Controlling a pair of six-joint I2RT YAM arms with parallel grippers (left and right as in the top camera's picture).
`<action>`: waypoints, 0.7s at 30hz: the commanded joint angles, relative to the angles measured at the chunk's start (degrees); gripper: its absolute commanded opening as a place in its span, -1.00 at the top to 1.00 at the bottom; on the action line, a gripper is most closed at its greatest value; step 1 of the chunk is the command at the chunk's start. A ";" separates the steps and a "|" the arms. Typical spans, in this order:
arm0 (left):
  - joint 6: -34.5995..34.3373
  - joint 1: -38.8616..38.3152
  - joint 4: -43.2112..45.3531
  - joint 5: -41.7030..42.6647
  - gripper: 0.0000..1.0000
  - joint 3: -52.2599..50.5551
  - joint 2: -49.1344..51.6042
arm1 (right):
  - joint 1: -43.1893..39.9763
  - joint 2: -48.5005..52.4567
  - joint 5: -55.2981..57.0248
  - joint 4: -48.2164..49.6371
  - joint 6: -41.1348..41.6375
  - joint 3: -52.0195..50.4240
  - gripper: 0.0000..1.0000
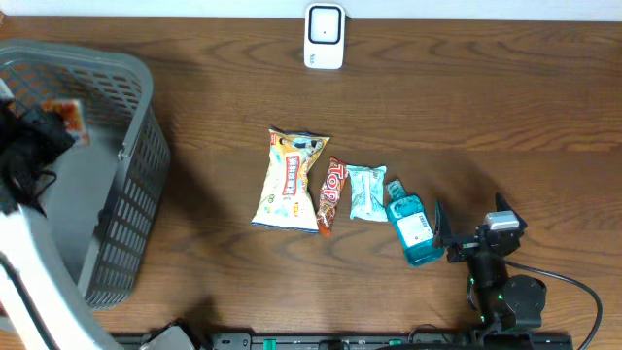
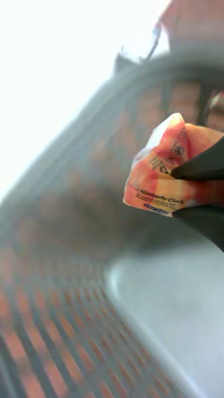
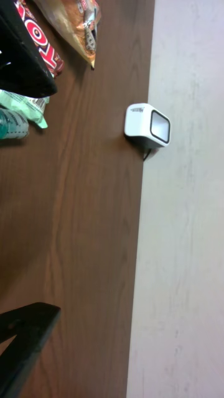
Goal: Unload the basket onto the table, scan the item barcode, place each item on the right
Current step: 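Carry the orange box past the scanner and drop it on table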
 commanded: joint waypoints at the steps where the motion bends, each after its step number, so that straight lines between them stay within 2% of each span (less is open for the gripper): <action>1: -3.45 -5.81 -0.42 13.84 0.85 0.70 -5.44 | 0.28 -0.31 0.07 -0.15 -0.48 -0.07 -0.99; 6: -3.43 -22.56 0.35 14.75 0.86 0.59 -7.96 | 0.28 -0.31 0.07 -0.15 -0.48 -0.07 -0.99; 9: -3.41 -34.40 2.47 10.32 0.85 0.59 -5.90 | 0.28 -0.31 0.07 -0.15 -0.48 -0.07 -0.98; 14: -3.48 -51.15 6.86 -0.57 0.85 0.59 1.51 | 0.28 -0.31 0.07 -0.15 -0.46 -0.07 -0.98; 21: -4.13 -65.51 22.27 -2.58 0.85 0.59 18.12 | 0.28 -0.31 0.07 -0.15 -0.48 -0.07 -0.98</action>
